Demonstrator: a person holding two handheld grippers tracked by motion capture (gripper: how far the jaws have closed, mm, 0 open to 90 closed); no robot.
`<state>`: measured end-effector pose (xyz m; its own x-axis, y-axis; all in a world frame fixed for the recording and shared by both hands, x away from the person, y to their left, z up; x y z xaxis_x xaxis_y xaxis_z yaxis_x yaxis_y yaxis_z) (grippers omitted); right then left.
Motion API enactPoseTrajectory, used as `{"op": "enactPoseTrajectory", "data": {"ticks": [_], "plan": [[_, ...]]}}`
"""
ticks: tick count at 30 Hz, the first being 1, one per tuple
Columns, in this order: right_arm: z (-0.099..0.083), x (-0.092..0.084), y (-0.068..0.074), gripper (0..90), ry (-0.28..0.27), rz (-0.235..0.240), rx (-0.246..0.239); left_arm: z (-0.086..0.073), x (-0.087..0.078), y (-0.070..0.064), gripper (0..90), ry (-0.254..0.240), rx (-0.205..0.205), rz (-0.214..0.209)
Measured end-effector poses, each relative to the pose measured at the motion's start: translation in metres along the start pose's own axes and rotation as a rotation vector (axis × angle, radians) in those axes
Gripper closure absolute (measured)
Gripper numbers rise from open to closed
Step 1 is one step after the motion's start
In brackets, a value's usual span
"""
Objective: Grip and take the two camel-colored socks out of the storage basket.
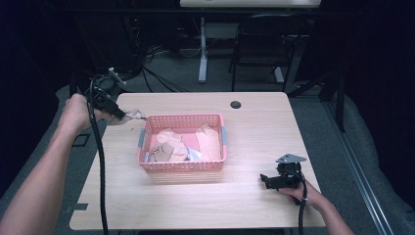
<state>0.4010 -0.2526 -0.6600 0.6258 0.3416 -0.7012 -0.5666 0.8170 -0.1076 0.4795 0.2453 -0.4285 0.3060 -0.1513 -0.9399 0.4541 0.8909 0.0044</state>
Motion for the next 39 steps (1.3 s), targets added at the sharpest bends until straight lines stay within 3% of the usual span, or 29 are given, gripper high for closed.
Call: {"op": "enactPoseTrajectory", "data": {"ticks": [11,19,32,39], "plan": [[0.0,0.0,0.0,0.0,0.0,0.0,0.0,-0.022,-0.006,0.035,82.9,0.009,-0.078,0.023],[0.0,0.0,0.0,0.0,0.0,0.0,0.0,-0.034,-0.004,0.049,82.9,0.021,-0.113,0.036],[0.0,0.0,0.0,0.0,0.003,0.0,0.001,-0.052,0.008,0.064,82.9,0.045,-0.148,0.052],[0.0,0.0,0.0,0.0,0.001,-0.001,0.001,-0.064,0.028,0.065,82.9,0.082,-0.16,0.046]]}}
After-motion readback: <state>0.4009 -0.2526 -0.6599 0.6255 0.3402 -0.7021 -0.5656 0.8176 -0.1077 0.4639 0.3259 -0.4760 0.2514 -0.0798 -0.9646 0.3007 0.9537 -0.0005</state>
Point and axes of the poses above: each handheld gripper's, and its own axes: x roughly forward along the jaws, z roughly out of its top, y roughly to its left, the point moved 10 cm from there along x, roughly forward along the jaws, and after that the axes turned 9 degrees about -x, right-handed, at the moved point
